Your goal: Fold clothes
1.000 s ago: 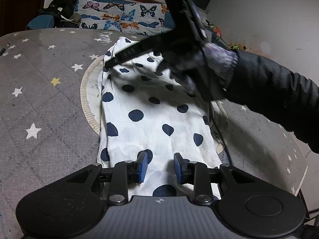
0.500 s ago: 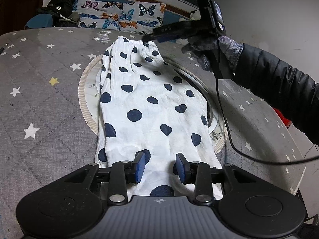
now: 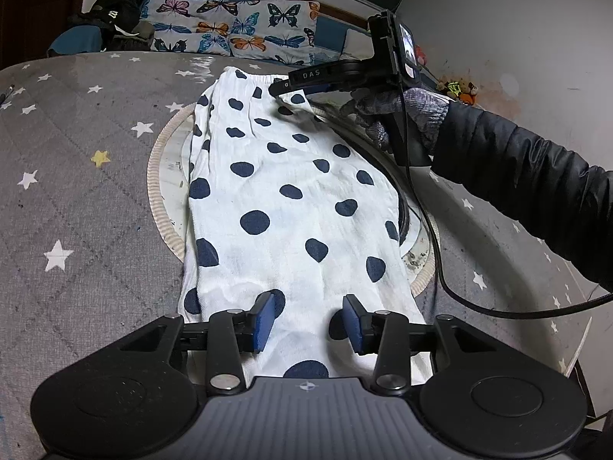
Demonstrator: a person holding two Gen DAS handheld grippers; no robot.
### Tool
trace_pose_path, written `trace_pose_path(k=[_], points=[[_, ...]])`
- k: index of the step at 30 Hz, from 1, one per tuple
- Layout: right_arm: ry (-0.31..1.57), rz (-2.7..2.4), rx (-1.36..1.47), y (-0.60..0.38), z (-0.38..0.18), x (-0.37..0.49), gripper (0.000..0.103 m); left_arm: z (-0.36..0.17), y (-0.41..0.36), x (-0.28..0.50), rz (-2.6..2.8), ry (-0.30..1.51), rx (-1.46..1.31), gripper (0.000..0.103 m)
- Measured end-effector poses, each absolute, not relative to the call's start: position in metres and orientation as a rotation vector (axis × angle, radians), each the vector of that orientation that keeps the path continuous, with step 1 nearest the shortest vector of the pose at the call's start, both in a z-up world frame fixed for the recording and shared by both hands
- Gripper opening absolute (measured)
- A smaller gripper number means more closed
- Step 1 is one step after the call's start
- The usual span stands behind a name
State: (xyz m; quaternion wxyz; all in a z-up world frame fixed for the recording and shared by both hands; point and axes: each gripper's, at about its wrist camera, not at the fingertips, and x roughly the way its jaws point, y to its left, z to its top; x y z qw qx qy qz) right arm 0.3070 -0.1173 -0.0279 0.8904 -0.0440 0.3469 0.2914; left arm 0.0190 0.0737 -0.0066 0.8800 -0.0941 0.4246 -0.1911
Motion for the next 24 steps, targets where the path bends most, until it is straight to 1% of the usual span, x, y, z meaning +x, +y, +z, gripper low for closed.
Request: trace_pose_path(k=[1, 2, 4, 5, 7, 10, 18, 24], points=[[0.720, 0.608, -0.092, -0.116, -0.028, 0.307, 0.039, -0.007, 0.073, 0.019, -0.398, 0.884, -0.196, 0.043], [0.725, 0.611, -0.086, -0.115, -0.027, 0.307, 0.034, -0.007, 0.073, 0.019, -0.398, 0.884, -0.196, 0.044], [0.735, 0.616, -0.071, -0.114, -0.026, 0.307, 0.021, -0.007, 0.073, 0.020, -0.396, 0.883, -0.196, 0.044], [0.737, 0.615, -0.064, -0.114, -0.025, 0.307, 0.021, -0.007, 0.073, 0.019, -0.394, 0.882, -0.196, 0.044], [0.729, 0.611, -0.058, -0.114, -0.022, 0.304, 0.016, -0.007, 0.072, 0.019, -0.393, 0.880, -0.197, 0.045], [0.704, 0.612, -0.021, -0.116, -0.013, 0.296, 0.013, -0.007, 0.072, 0.018, -0.390, 0.875, -0.199, 0.047], [0.660, 0.664, 0.026, -0.126, 0.025, 0.261, 0.013, 0.008, 0.079, 0.001, -0.347, 0.822, -0.198, 0.051], [0.647, 0.740, 0.032, -0.130, 0.048, 0.215, 0.012, 0.013, 0.091, -0.023, -0.298, 0.810, -0.201, 0.053]])
